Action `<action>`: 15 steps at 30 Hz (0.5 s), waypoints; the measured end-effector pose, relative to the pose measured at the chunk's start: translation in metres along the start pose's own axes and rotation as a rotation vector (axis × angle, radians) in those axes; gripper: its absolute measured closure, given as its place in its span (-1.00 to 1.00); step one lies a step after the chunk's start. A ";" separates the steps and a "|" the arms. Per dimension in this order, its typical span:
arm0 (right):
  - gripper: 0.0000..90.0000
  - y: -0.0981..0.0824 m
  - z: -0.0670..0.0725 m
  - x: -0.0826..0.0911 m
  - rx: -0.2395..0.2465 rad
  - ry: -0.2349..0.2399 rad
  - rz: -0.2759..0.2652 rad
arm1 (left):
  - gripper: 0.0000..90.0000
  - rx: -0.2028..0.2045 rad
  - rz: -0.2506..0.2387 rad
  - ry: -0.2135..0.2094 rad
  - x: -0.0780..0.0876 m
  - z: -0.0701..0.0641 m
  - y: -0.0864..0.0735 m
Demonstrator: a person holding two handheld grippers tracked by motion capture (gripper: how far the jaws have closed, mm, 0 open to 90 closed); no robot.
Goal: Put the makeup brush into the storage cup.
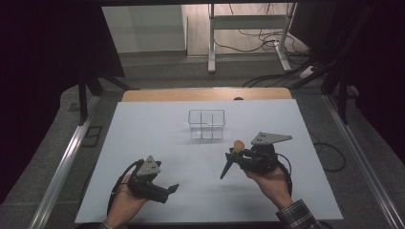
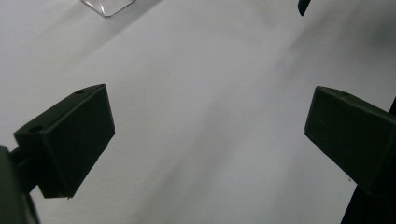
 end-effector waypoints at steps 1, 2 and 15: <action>0.55 0.000 0.000 0.000 0.000 -0.002 0.000 | -0.96 0.002 -0.002 0.002 0.001 0.001 -0.001; 0.55 0.000 0.000 0.000 0.000 -0.001 -0.002 | -0.96 0.006 -0.003 0.004 0.002 0.002 -0.002; 0.55 0.000 -0.005 0.007 0.000 -0.018 -0.008 | -0.96 0.044 -0.020 0.032 0.014 0.014 -0.012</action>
Point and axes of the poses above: each handheld gripper's, and its own axes: x roughly backward along the jaws, y roughly out of its top, z roughly to its left, the point moved 2 cm from there along -x, roughly forward along the jaws, and after that the axes turned 6 degrees about y, right-handed, at the moved point
